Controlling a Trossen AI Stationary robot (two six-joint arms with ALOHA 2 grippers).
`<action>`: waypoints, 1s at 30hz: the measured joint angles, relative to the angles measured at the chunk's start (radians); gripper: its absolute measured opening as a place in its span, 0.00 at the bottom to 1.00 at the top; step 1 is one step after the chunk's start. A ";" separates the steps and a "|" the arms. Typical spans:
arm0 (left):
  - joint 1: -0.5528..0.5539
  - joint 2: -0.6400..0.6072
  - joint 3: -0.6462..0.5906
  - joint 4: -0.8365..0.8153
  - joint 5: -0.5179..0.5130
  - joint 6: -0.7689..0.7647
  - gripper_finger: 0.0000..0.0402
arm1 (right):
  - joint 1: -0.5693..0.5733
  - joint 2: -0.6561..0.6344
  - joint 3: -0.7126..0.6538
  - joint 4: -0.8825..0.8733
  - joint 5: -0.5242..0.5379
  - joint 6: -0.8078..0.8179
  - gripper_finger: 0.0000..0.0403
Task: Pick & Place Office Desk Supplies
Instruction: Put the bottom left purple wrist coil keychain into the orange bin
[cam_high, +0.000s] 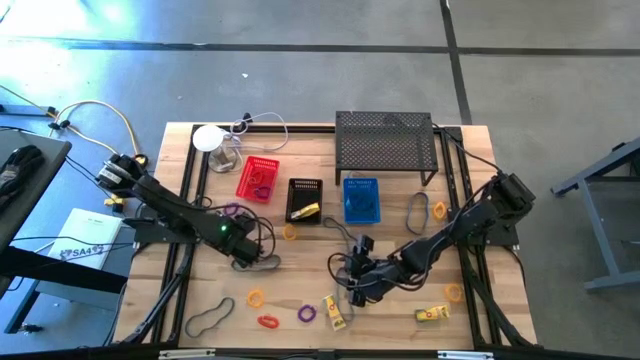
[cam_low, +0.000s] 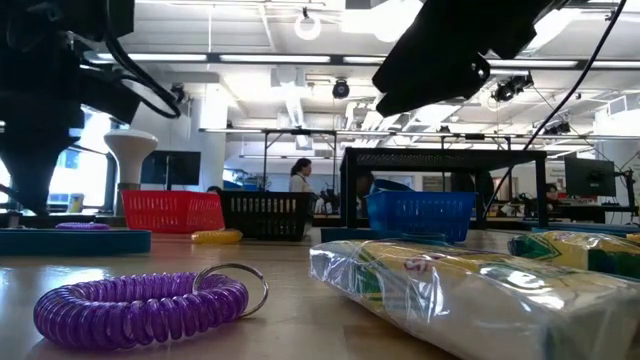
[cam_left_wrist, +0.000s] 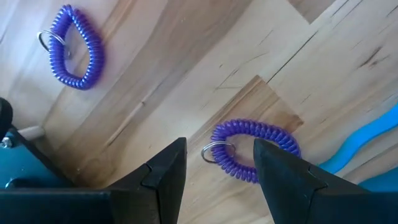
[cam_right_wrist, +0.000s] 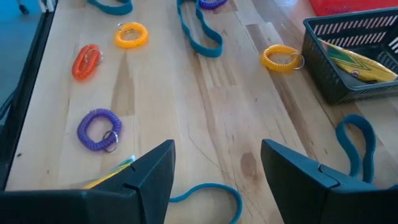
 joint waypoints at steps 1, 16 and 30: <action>0.000 0.000 -0.006 0.001 0.002 0.000 0.44 | 0.001 0.000 0.000 0.000 0.000 0.011 0.56; 0.022 0.000 -0.108 0.126 0.073 0.031 0.44 | 0.041 0.000 0.000 0.023 0.003 0.040 0.56; -0.006 -0.003 -0.190 0.231 0.087 -0.029 0.33 | 0.035 0.000 0.000 0.023 0.000 -0.023 0.56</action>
